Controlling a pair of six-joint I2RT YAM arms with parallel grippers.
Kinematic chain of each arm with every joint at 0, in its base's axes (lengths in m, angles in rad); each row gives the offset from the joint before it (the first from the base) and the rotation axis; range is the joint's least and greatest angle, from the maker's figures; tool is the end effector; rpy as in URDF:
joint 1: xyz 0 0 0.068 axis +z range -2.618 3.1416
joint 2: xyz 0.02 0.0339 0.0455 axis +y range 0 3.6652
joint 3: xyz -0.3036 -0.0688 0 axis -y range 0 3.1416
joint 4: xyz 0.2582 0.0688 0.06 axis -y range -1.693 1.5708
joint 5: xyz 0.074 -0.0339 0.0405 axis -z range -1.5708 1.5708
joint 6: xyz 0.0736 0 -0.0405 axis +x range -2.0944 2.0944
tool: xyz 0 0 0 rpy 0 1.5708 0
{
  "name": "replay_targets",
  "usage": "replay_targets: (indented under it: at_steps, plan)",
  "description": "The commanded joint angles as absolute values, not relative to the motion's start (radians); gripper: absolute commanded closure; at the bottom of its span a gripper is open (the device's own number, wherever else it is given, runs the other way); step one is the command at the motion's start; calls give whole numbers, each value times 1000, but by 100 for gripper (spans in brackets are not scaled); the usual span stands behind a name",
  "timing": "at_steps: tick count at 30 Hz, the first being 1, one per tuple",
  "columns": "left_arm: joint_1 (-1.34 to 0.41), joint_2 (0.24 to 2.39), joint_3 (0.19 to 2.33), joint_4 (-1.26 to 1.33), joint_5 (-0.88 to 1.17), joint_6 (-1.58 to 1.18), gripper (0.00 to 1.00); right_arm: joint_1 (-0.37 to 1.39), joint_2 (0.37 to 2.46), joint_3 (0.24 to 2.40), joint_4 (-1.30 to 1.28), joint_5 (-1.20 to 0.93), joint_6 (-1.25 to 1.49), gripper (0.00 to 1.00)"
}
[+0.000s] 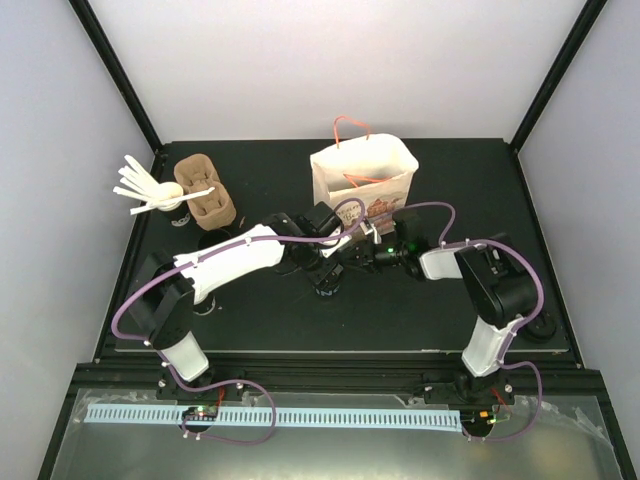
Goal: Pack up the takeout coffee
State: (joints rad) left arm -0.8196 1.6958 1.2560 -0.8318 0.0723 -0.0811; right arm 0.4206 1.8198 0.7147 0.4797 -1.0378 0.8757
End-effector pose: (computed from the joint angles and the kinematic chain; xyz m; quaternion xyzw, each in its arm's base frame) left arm 0.2421 -0.2671 0.2182 0.3617 0.9196 -0.0970 0.1185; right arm 0.2979 0.2027 0.1388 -0.0456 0.8041 0.5907 0.0486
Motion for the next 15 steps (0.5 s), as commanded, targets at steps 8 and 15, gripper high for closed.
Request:
replay_targets:
  at_steps: [8, 15]
  plan:
    - [-844, 1871, 1204, -1000, 187, -140, 40, 469, 1568, 738, -51, -686, 672, 67]
    - [-846, 1822, 1248, -1006, 144, -166, 39, 468, 1463, 730, -71, -643, 631, 65]
